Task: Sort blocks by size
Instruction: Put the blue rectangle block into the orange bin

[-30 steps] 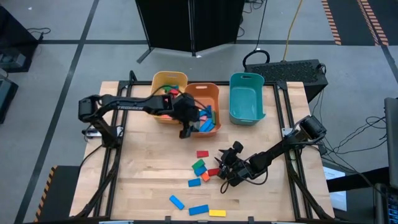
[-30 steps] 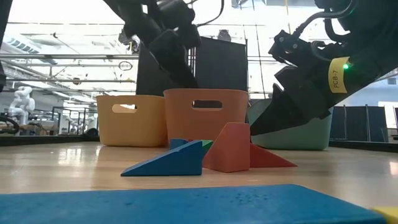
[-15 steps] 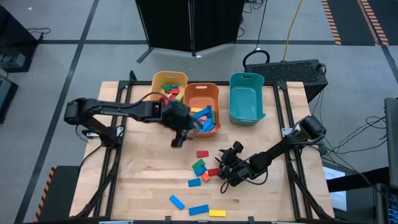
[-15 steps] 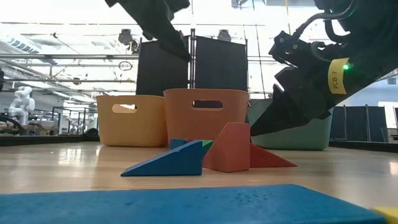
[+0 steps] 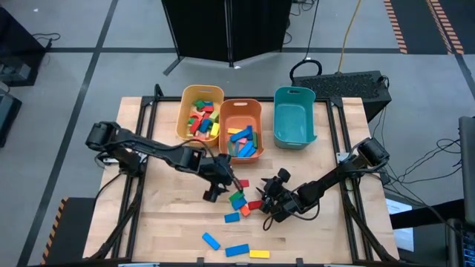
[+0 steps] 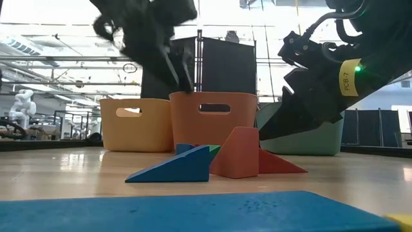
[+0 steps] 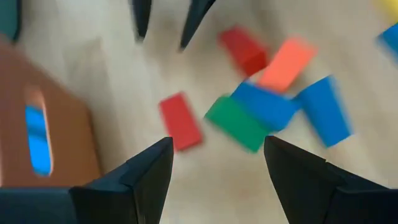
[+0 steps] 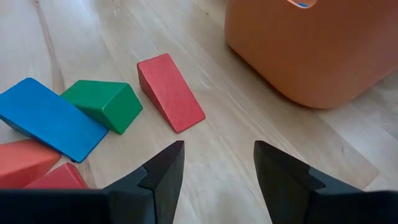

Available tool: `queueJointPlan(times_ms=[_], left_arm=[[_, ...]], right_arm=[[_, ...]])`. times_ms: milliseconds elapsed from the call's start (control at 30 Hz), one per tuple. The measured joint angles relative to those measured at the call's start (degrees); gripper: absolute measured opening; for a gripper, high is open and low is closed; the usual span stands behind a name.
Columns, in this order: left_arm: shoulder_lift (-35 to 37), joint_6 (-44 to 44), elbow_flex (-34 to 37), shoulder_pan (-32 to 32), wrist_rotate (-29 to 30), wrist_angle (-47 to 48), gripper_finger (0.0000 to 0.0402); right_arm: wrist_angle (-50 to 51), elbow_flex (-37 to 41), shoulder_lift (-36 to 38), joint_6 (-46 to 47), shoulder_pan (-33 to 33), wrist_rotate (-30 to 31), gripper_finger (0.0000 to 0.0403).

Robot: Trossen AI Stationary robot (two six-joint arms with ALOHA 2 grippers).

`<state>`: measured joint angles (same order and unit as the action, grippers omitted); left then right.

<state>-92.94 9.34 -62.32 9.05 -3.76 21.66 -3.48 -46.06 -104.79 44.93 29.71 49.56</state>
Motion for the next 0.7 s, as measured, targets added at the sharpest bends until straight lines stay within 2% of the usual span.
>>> queueJointPlan(times_ms=[467,700], left_arm=[[-2.8,2.0,0.9,-13.5,1.6,-4.6,0.0253],[-2.9,1.6,0.9,-16.8,0.2,-7.2,0.0253]], right_arm=[[-0.2,0.0,0.0,0.0,-0.1,0.0,0.018],[0.1,0.0,0.0,-0.1,-0.1,-0.1,0.018]])
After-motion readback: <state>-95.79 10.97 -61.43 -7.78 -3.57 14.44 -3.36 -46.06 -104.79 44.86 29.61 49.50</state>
